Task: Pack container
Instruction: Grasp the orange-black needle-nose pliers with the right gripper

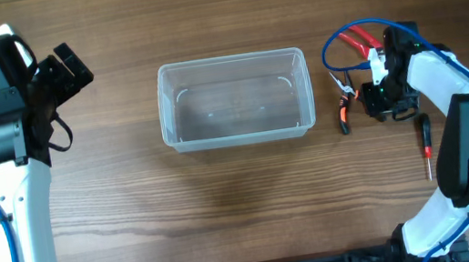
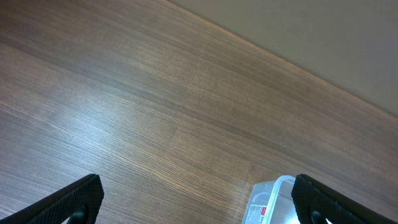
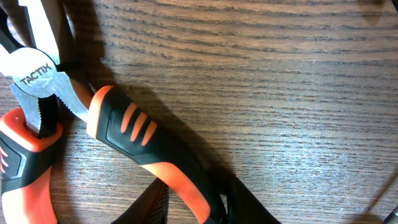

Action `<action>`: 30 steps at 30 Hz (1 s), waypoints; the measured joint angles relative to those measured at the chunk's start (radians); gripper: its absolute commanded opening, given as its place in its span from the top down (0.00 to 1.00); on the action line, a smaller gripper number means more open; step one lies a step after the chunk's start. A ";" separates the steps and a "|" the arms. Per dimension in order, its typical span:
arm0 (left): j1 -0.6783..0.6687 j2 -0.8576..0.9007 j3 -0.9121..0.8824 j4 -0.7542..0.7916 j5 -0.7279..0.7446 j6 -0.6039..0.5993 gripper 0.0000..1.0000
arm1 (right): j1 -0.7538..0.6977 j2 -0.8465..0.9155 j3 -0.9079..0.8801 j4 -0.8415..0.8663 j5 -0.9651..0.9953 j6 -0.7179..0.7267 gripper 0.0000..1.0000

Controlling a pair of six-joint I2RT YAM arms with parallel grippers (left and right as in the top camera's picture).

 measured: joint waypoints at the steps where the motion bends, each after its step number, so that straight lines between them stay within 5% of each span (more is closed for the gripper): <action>1: 0.000 0.000 0.000 0.000 0.000 0.000 0.00 | 0.000 0.000 0.000 0.000 0.000 0.003 0.78; 12: 0.000 0.000 0.000 0.000 0.000 0.000 0.00 | 0.000 0.000 0.001 -0.003 -0.003 0.008 0.96; 30: 0.000 0.000 0.000 0.000 0.000 0.000 0.00 | 0.001 -0.083 0.126 -0.141 -0.023 0.094 0.96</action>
